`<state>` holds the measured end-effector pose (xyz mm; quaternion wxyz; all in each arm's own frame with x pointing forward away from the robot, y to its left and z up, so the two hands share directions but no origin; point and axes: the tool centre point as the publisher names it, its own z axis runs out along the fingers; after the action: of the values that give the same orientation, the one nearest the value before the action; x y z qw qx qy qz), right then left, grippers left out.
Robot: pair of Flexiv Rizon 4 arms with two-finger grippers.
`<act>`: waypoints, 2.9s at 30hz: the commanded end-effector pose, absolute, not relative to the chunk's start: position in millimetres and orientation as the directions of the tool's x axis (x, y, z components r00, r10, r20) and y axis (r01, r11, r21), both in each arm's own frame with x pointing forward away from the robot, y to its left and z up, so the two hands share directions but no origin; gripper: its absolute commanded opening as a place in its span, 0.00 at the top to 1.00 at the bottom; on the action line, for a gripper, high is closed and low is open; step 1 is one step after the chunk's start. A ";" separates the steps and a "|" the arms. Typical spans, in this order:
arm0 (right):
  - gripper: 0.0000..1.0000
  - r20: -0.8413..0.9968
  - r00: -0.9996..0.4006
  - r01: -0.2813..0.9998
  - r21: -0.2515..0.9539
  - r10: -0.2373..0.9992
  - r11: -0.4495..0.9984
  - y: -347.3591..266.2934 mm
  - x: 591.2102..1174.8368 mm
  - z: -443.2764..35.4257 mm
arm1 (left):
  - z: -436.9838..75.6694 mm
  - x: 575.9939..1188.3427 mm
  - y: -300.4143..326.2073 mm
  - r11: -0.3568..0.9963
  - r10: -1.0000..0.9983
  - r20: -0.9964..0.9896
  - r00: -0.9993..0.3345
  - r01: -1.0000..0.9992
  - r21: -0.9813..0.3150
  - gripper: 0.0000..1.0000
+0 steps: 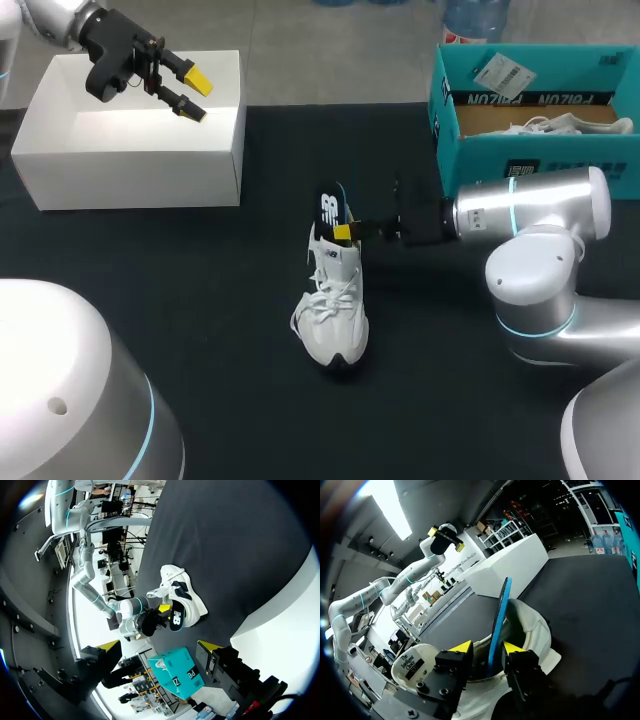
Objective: Take the shoe out of the shoebox, open the shoe tongue, remove and reinsert the insole, then place the shoe into the shoebox
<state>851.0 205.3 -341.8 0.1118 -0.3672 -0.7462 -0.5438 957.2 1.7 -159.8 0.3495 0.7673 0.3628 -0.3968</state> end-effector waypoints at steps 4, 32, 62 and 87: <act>0.65 0.546 -0.730 0.653 0.734 0.411 0.186 206.9 878.0 -327.6 | -159.0 957.1 2.0 -0.494 0.282 -0.861 0.424 0.833 0.248 0.00; 1.00 0.634 -0.665 0.730 0.663 0.395 0.164 216.6 844.5 -355.4 | -159.0 957.1 2.0 -0.494 0.282 -0.861 0.424 0.833 0.248 0.00; 1.00 0.613 -0.691 0.711 0.674 0.384 0.204 212.9 867.3 -346.8 | -159.0 957.1 2.0 -0.494 0.282 -0.861 0.424 0.833 0.248 0.00; 0.00 0.612 -0.676 0.724 0.654 0.409 0.218 219.6 853.2 -340.6 | -159.0 957.1 2.0 -0.494 0.282 -0.861 0.424 0.833 0.248 0.00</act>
<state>851.6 218.4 -344.8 0.1564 -0.3674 -0.7583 -0.5154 957.2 1.7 -159.7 0.3494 0.7673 0.3628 -0.3968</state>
